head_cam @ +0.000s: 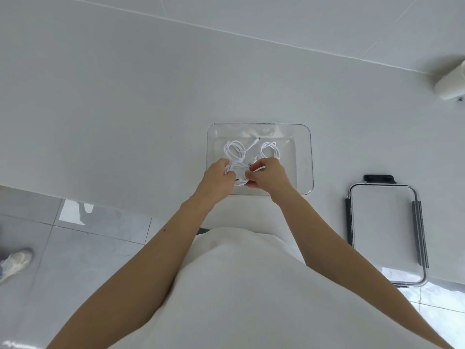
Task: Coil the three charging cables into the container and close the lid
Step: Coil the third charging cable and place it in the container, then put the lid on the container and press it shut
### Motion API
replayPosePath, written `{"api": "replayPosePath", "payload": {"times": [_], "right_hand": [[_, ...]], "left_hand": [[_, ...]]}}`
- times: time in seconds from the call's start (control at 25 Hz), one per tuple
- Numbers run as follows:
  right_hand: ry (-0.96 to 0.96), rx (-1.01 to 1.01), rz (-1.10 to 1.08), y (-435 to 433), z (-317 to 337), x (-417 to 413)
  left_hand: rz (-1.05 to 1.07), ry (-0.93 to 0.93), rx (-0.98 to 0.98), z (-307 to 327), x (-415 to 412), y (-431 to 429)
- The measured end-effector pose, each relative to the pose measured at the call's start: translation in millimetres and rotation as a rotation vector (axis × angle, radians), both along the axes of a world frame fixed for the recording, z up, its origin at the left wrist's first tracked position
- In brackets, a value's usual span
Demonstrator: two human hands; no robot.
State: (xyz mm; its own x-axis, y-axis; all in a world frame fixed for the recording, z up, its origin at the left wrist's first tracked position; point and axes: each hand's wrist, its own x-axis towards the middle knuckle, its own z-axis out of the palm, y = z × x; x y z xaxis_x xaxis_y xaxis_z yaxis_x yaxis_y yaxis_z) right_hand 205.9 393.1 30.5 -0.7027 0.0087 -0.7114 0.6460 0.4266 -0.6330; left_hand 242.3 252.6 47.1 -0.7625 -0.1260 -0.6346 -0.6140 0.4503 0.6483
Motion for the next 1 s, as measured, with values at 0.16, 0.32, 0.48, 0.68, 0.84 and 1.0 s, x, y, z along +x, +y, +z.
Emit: {"api": "replayPosePath", "payload": {"times": [0.16,0.32,0.48,0.68,0.84,1.0], "right_hand": [[-0.055,0.037,0.105,-0.5,-6.1,-4.6],[-0.103,0.044,0.183,-2.0,-11.0,-9.9],[-0.137,0.059,0.226,0.1,-16.1,-11.7],[-0.106,0.093,0.286,3.4,-14.6,-11.3],[-0.061,0.081,0.295,11.3,-6.2,-6.2],[0.089,0.077,0.267,24.8,14.1,0.6]], "left_hand": [[-0.002,-0.058,-0.023,-5.6,-0.4,0.9],[-0.033,-0.096,-0.053,-8.2,-5.7,2.0],[-0.060,-0.136,-0.073,-14.3,-10.6,4.8],[-0.066,-0.140,-0.063,-16.4,-12.8,7.3],[-0.030,-0.116,-0.053,-15.6,-8.0,9.2],[0.115,0.086,-0.026,-4.7,5.6,19.3]]}}
